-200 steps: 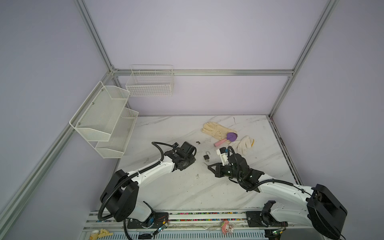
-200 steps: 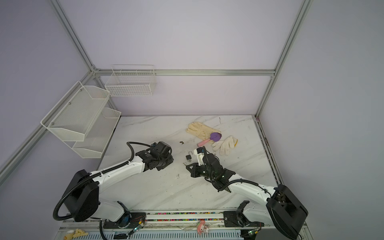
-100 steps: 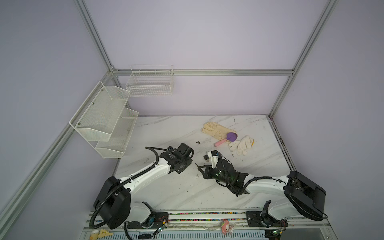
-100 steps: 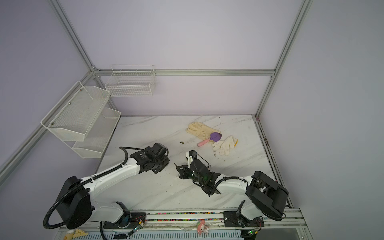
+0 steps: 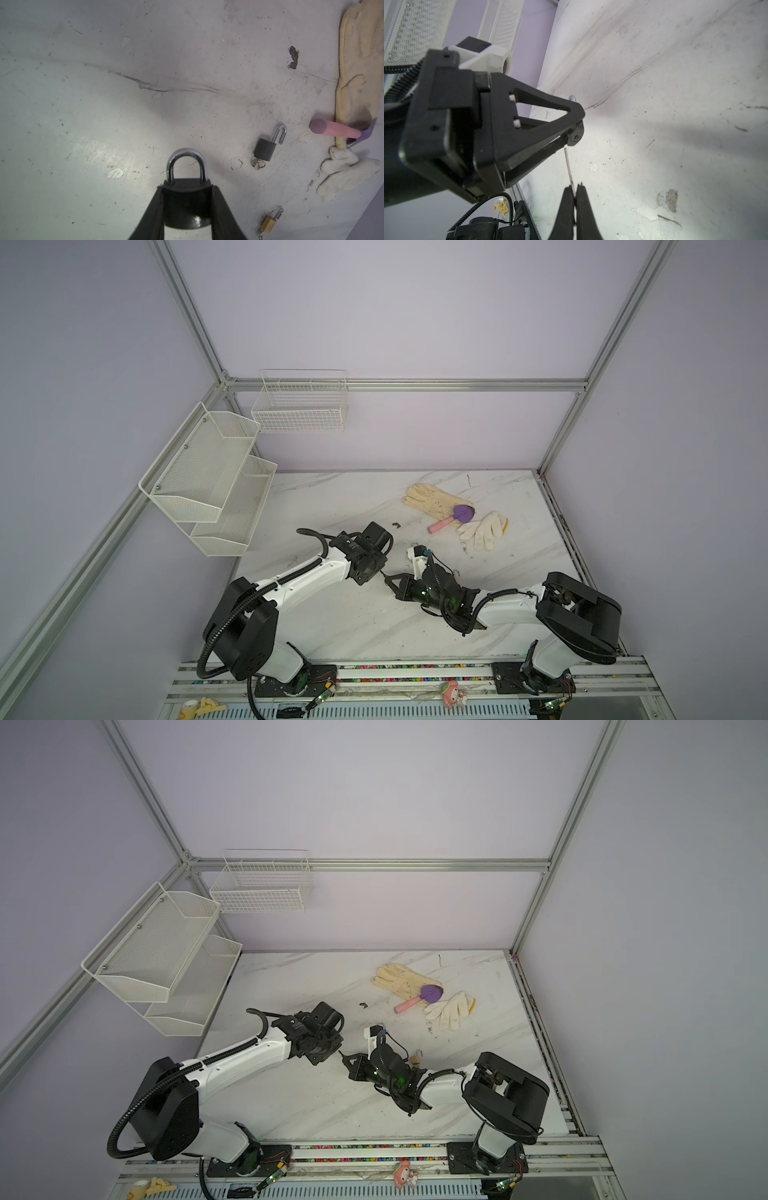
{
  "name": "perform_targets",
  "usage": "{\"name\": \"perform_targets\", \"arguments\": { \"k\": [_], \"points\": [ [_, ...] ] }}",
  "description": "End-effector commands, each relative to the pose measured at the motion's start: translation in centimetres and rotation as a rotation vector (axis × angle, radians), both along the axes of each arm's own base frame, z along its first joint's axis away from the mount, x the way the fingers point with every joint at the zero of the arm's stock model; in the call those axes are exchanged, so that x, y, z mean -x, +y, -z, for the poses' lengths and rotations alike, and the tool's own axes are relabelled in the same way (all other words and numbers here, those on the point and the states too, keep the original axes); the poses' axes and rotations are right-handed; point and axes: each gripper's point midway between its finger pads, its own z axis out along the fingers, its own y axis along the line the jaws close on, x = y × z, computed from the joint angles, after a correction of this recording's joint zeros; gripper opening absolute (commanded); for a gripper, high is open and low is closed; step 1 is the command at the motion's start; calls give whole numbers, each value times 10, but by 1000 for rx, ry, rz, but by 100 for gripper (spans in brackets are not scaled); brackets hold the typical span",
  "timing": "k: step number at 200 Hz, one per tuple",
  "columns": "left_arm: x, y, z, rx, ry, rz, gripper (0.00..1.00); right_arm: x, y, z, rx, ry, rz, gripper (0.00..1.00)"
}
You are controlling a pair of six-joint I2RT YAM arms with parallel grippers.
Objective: Unlock with the key
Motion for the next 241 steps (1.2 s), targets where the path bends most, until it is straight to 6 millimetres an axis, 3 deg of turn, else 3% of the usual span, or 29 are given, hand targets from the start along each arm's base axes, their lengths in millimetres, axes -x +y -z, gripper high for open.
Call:
{"name": "perform_targets", "arguments": {
  "k": [1,58,121,183,235,241],
  "points": [
    [-27,-13,-46,70,-113,-33,0,-8,5,-14,-39,-4,42,0],
    [-26,-9,-50,83,-127,-67,0,-3,12,-2,-25,36,37,0],
    [-23,-9,-53,116,-129,-93,0,-10,19,1,-28,57,65,0],
    [-23,-9,-53,126,-139,-99,0,-14,16,5,-10,60,96,0],
    [-24,-7,-53,121,-145,-120,0,-4,14,7,6,64,99,0],
    [-23,-6,-65,146,-171,-121,0,-3,13,9,7,66,101,0]
  ]
}}
